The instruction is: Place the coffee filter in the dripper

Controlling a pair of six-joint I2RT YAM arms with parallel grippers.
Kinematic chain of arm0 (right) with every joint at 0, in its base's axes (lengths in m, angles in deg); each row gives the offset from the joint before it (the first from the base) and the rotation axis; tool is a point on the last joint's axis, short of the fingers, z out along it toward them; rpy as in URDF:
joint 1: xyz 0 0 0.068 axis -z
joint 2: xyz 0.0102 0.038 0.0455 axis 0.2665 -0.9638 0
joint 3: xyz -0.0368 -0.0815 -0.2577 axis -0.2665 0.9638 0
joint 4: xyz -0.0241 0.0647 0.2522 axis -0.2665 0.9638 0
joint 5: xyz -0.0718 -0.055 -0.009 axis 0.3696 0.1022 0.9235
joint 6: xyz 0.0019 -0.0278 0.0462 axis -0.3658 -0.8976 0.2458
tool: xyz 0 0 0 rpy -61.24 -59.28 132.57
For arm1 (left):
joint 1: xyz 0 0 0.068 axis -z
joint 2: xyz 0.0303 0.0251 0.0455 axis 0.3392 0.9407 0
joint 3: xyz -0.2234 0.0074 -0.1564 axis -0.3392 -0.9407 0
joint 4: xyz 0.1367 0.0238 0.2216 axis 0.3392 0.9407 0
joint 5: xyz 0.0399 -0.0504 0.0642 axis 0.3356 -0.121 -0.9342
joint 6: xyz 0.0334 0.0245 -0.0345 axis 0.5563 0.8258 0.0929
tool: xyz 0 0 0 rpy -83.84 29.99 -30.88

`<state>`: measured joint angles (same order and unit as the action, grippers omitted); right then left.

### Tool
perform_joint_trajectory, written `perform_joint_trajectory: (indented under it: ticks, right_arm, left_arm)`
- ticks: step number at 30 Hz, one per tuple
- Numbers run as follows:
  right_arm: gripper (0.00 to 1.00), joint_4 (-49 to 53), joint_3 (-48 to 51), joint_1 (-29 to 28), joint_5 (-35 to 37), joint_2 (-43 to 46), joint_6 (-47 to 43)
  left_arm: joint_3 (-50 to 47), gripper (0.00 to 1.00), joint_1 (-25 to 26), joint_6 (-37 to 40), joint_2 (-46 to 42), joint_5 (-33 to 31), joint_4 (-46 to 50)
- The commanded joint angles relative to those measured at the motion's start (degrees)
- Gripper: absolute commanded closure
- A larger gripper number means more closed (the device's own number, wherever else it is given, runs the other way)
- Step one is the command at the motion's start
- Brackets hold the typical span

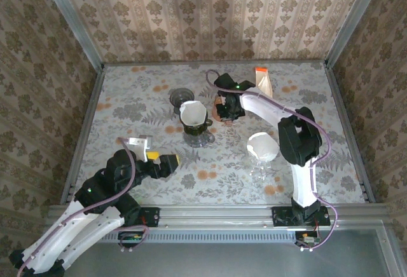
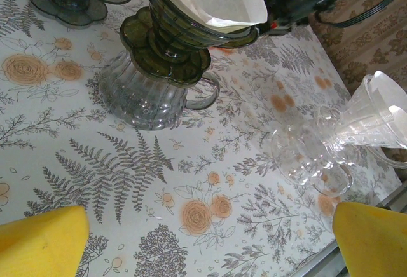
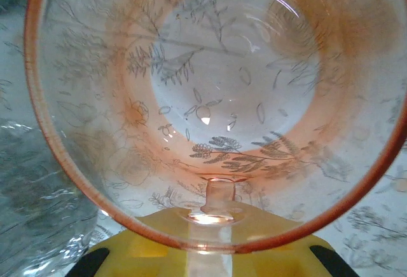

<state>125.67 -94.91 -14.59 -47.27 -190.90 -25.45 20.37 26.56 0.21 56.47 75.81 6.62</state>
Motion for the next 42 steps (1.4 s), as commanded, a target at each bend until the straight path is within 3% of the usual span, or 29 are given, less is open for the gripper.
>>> perform_joint_trajectory:
  ticks: [1, 11, 17, 22, 30, 35, 42]
  right_arm:
    - [0.92, -0.70, -1.07, 0.25, 5.15, 8.44, 0.69]
    - [0.93, -3.21, 10.33, -2.98, 6.63, 31.84, 4.86]
    - [0.93, -2.02, 18.10, -15.01, 10.39, 46.55, 5.97]
    - [0.93, 2.27, 21.76, -25.37, 11.10, 53.22, 8.38]
    - [0.93, 6.11, 29.69, -40.43, 9.71, 51.75, 14.00]
    - [0.93, -2.87, 38.58, -40.80, 3.44, 46.39, 16.28]
    - [0.93, -6.87, 39.86, -40.14, 0.77, 36.60, 15.00]
  left_arm:
    - [0.18, 0.00, -0.43, -0.74, -0.88, 0.41, -0.07]
    - [0.80, 0.00, -0.51, -0.22, -2.21, -1.03, 1.25]
    - [1.06, 0.00, -0.61, -0.22, -3.26, -2.08, 2.28]
    - [0.97, 0.00, -0.64, -0.34, -3.62, -2.58, 2.80]
    - [1.23, 0.00, -0.69, -0.51, -3.62, -3.51, 3.60]
    - [0.97, 0.00, -0.74, -0.75, -3.49, -3.89, 3.32]
    - [1.50, 0.00, -0.81, -0.75, -3.18, -3.90, 4.20]
